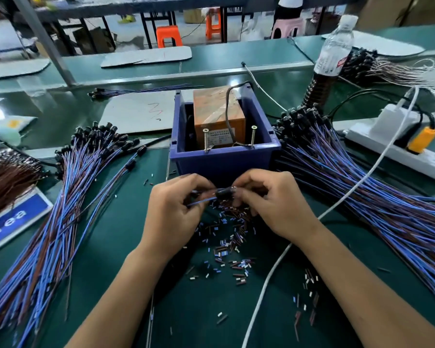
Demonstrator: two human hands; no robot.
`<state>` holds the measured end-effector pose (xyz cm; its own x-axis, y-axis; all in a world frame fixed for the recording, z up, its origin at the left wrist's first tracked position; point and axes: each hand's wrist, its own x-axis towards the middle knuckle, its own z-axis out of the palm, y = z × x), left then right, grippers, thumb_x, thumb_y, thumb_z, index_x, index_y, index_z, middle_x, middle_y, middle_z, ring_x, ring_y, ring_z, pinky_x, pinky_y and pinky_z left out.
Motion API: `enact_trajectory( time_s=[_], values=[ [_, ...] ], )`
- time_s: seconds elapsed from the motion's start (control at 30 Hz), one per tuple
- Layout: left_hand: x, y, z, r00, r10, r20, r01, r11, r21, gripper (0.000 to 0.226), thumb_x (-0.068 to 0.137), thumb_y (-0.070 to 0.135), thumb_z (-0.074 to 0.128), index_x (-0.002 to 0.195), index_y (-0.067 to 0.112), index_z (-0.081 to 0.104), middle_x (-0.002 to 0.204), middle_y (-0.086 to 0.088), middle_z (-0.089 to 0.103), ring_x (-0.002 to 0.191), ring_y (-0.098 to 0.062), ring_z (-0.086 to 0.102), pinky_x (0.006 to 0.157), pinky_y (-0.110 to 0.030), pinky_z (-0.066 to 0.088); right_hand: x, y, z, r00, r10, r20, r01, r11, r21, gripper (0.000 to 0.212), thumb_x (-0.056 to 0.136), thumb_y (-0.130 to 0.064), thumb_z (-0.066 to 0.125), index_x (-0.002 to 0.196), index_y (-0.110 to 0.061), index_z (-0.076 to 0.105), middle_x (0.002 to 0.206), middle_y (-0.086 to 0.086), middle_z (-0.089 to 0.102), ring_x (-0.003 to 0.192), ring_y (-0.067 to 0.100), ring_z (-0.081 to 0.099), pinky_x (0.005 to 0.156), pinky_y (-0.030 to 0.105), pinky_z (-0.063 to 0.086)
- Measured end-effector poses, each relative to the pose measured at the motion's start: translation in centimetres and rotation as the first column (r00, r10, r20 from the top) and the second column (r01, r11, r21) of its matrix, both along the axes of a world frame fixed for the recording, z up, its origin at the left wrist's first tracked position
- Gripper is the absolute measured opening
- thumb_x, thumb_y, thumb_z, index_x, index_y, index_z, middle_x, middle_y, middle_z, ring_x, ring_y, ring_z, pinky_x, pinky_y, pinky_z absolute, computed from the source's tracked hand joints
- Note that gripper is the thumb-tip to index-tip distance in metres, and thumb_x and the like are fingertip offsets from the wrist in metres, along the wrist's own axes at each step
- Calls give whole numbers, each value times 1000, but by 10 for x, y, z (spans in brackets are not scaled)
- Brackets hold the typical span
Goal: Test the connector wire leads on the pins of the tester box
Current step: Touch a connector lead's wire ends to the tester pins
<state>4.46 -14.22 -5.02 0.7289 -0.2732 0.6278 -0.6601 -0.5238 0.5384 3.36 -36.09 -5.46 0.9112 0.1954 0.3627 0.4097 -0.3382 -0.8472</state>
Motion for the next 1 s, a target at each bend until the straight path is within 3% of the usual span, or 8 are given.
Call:
enact_trajectory(
  time_s=[0.13, 0.37, 0.57, 0.7, 1.0],
  values=[
    [2, 1, -5, 995, 31, -94, -37, 997, -62, 27, 75, -6, 72, 90, 16, 73, 81, 15, 70, 74, -6, 69, 67, -20, 51, 3, -3, -1, 999, -26, -35, 29, 994, 109, 9, 97, -11, 72, 92, -17, 76, 78, -1, 77, 50, 18, 59, 54, 26, 51],
    [1, -5, -11, 985, -29, -170, 2, 988, -153, 21, 80, -1, 72, 89, 18, 73, 82, 10, 72, 74, -11, 69, 65, -25, 51, 2, 2, -4, 1000, -7, -27, 10, 993, 119, 8, 96, -12, 73, 96, -19, 77, 79, 0, 76, 52, 17, 61, 55, 25, 51],
    [0, -9, -10, 964, -73, -254, 11, 972, -234, 7, 87, 11, 72, 85, 17, 70, 76, 5, 69, 68, -15, 65, 63, -28, 50, 0, 5, -1, 997, -80, 17, 77, 988, 136, 6, 95, -15, 76, 90, -18, 78, 65, -14, 67, 45, 9, 58, 52, 19, 47],
    [-3, -12, -6, 952, -111, -285, 22, 954, -298, 15, 89, 11, 72, 81, 23, 67, 70, 13, 64, 63, -3, 57, 61, -17, 42, -3, 7, 1, 994, -109, 18, 104, 977, 188, 6, 95, -13, 76, 90, -16, 77, 61, -13, 66, 41, 9, 55, 49, 18, 44],
    [-6, -13, -1, 956, -105, -275, 29, 963, -268, 13, 88, 10, 73, 79, 19, 68, 67, 13, 61, 59, -1, 52, 59, -13, 38, -3, 6, 1, 996, -93, -11, 93, 965, 244, 7, 93, -18, 78, 87, -21, 78, 53, -11, 63, 37, 10, 50, 43, 21, 42]
  ],
)
